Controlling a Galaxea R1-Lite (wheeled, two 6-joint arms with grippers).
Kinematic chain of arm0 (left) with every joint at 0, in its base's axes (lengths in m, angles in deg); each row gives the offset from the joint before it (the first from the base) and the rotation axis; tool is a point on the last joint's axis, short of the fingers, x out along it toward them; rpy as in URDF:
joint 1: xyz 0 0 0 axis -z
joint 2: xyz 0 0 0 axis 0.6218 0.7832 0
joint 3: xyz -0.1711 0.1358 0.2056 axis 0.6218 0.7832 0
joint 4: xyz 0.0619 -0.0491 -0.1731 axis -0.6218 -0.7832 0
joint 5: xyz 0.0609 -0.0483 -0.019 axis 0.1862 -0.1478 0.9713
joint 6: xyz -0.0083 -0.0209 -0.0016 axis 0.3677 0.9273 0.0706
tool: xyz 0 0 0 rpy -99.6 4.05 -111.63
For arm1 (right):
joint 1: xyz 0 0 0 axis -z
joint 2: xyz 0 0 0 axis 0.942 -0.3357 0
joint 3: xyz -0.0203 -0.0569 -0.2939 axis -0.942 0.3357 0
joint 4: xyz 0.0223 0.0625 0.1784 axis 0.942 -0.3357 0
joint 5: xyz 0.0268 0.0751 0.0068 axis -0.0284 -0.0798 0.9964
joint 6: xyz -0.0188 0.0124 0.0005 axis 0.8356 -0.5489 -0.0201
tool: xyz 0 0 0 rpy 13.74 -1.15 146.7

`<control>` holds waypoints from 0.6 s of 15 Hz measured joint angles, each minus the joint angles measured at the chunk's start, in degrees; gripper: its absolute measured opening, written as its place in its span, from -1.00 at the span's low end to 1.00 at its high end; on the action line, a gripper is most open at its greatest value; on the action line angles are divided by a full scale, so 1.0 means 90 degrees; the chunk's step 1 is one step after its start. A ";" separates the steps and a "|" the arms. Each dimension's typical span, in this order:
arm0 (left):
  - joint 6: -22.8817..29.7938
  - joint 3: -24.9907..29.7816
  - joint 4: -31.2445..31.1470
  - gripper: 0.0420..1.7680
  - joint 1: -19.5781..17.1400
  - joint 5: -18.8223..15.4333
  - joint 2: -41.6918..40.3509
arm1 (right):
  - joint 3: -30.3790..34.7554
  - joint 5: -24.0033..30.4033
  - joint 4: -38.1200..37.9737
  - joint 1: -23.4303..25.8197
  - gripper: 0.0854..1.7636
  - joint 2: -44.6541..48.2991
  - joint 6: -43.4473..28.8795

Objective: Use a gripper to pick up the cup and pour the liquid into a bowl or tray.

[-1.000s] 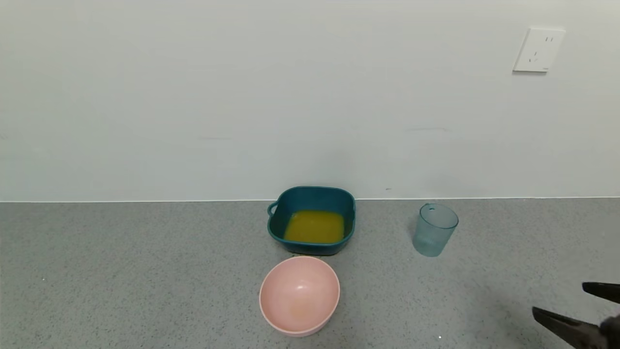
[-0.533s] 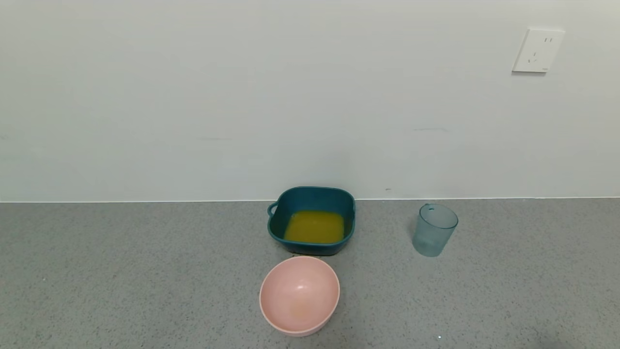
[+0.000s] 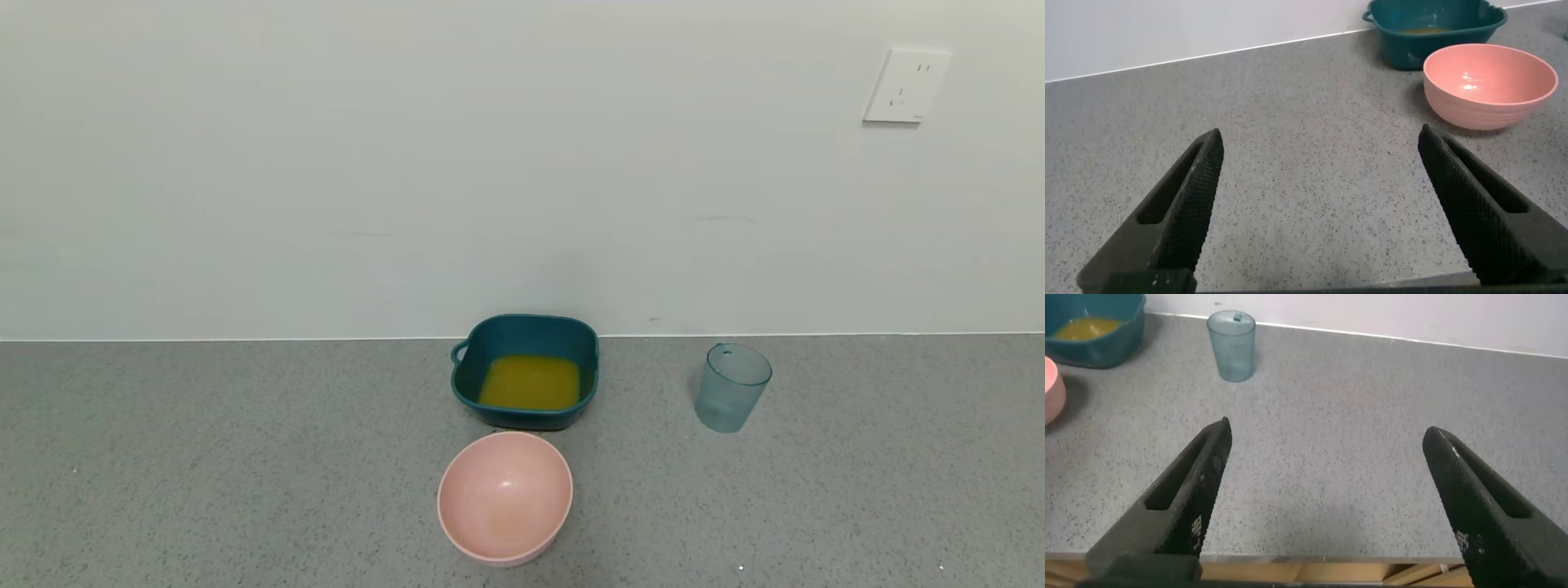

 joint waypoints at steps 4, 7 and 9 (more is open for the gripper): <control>0.0000 0.0000 0.0000 0.94 0.0000 0.0000 0.0000 | 0.0298 -0.0056 0.0043 -0.0099 0.92 0.0649 -0.0024; 0.0000 0.0000 -0.0003 0.94 0.0000 0.0003 0.0000 | 0.0707 -0.0130 0.0137 -0.0145 0.92 0.1157 -0.0037; 0.0000 0.0000 -0.0003 0.94 0.0000 0.0003 0.0000 | 0.1093 -0.0133 0.0450 -0.0154 0.92 0.1430 -0.0039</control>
